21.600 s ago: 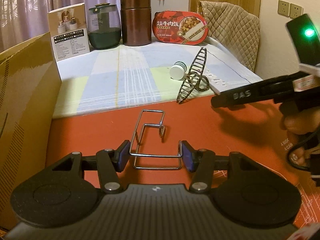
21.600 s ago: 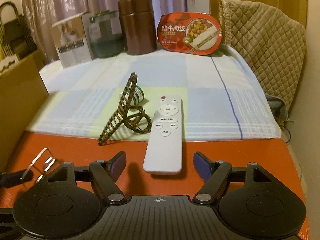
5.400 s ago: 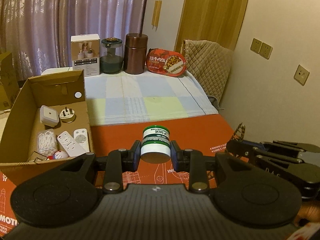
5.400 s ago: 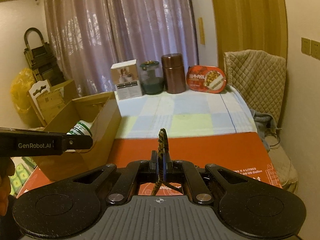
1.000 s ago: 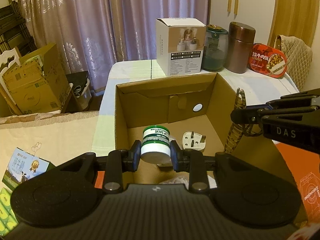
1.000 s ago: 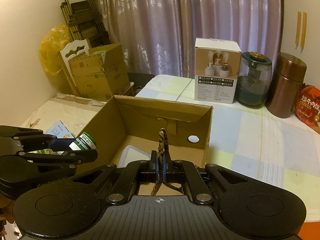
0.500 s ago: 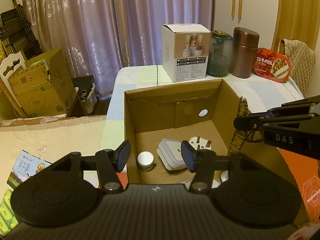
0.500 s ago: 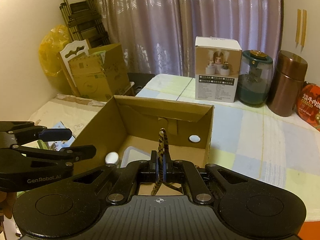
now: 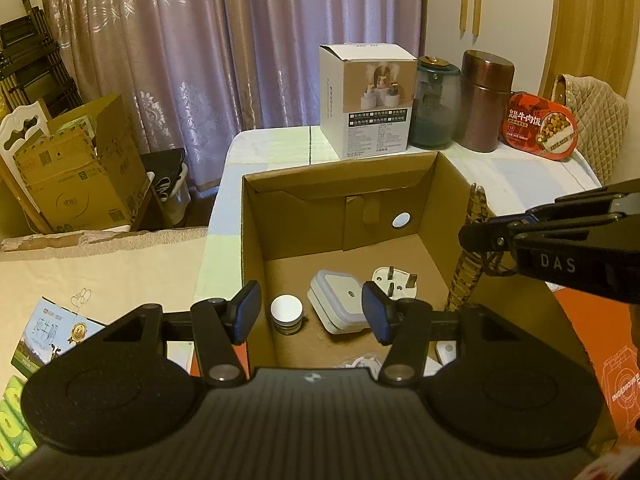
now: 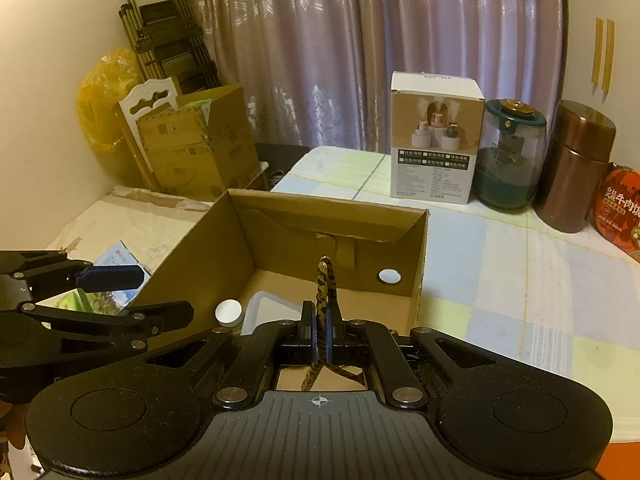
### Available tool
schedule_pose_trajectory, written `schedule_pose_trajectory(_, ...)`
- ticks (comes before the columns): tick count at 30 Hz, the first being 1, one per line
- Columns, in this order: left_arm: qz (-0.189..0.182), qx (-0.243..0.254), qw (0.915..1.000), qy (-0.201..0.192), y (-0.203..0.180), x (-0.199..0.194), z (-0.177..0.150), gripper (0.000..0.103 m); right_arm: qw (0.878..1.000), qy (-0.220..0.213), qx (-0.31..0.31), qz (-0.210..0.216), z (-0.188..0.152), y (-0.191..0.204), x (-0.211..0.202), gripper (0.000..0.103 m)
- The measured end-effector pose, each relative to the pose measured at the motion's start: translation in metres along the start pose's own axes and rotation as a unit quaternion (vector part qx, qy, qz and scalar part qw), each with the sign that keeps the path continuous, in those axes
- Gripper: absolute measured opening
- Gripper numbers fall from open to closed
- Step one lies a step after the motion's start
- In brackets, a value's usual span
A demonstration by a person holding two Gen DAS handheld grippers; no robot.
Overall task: Organize rigid objects
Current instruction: 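Open the left gripper to release the jar while the right releases the wire holder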
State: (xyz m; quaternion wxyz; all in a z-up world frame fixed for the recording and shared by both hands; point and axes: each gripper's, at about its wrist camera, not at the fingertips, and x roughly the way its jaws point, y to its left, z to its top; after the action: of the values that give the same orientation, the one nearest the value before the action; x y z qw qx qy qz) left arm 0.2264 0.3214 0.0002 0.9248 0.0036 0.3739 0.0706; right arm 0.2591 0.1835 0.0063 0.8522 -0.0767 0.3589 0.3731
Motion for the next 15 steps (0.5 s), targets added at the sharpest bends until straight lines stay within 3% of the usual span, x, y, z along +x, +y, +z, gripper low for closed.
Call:
schedule_pose_trajectory(9,0.004,-0.004,1.0000,0.005,0.002,0.001,-0.007,0.051,1.000,-0.013,-0.006,0.011,0.009,0.003,0.003,0.001)
schedule_pose_trajectory(15,0.005,-0.008,0.9999,0.005,0.003,-0.003,-0.009,0.051,1.000,-0.028,0.000,0.001,0.009,-0.002,-0.008,0.022)
